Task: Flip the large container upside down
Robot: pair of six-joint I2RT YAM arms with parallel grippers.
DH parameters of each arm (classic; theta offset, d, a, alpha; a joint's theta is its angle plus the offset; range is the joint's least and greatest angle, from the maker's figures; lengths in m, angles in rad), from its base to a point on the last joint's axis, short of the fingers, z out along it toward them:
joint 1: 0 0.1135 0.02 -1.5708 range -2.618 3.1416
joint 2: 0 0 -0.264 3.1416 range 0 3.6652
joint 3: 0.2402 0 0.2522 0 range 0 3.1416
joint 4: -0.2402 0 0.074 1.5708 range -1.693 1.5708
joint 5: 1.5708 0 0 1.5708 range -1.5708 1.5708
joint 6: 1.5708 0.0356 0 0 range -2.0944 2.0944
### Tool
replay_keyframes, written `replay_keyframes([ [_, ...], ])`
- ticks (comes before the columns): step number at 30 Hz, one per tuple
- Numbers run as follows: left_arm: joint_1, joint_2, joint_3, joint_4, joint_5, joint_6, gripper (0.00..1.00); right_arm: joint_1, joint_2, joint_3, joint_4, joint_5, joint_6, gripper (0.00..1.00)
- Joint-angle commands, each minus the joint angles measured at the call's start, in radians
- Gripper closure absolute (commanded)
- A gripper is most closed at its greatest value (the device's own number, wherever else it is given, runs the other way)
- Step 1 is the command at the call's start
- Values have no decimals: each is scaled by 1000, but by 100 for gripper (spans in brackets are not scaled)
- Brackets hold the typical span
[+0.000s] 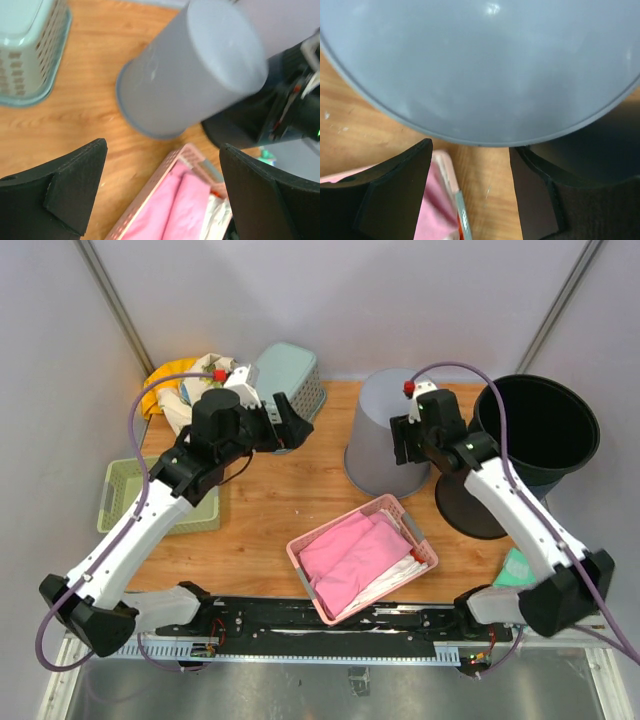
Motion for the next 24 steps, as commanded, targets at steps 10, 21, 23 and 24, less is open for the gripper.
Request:
replay_keyframes([
  [10,4,-249,-330,60,-129,-69,1,21,536,432,186,-67,-2,36],
  [21,0,-249,-394,135,22,8,1,15,297,558,5,15,-116,25],
  [23,-12,-232,-401,167,46,9,1,5,188,500,18,76,-144,22],
  [24,-23,-219,-404,193,72,3,1,-6,141,475,16,108,-144,22],
])
